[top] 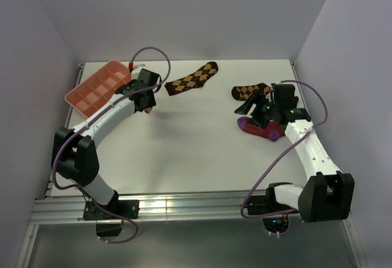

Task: Roll the socks
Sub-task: Place the sock in the storage box.

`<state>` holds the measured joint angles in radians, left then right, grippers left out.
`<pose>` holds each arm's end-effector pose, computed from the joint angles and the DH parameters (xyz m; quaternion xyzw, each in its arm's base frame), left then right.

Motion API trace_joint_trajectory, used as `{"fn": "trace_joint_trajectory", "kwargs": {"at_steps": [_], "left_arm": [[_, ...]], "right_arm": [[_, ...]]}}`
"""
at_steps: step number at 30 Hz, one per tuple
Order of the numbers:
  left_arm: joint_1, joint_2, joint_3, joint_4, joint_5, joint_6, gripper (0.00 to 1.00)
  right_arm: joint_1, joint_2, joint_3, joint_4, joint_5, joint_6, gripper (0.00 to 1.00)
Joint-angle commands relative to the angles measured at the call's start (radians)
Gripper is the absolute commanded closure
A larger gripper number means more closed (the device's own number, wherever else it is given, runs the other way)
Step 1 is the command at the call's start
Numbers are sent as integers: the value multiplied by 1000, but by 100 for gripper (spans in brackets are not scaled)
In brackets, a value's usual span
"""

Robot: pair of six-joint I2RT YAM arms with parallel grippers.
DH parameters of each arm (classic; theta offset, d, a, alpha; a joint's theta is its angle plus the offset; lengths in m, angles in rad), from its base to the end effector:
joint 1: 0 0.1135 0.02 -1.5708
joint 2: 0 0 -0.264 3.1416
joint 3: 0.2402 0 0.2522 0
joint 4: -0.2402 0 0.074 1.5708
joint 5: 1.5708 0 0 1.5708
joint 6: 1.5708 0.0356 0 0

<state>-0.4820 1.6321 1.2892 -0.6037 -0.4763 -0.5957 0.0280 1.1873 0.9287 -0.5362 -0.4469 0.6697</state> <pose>0.3166 -0.1472 0.2654 -0.1249 0.9192 0.0396 0.3713 0.2472 0.0223 0.2780 0.2051 0.8830 0.3189 0.2766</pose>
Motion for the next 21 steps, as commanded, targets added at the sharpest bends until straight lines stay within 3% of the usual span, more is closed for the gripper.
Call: {"fn": "trace_joint_trajectory", "kwargs": {"at_steps": [1, 11, 21], "left_arm": [[63, -55, 114, -63, -102, 40, 100], [317, -94, 139, -64, -222, 86, 100], [447, -6, 85, -30, -245, 28, 99]], "right_arm": [[-5, -55, -1, 15, -33, -25, 21], [-5, -35, -4, 35, -93, -24, 22], [-5, -37, -25, 53, -119, -27, 22]]}}
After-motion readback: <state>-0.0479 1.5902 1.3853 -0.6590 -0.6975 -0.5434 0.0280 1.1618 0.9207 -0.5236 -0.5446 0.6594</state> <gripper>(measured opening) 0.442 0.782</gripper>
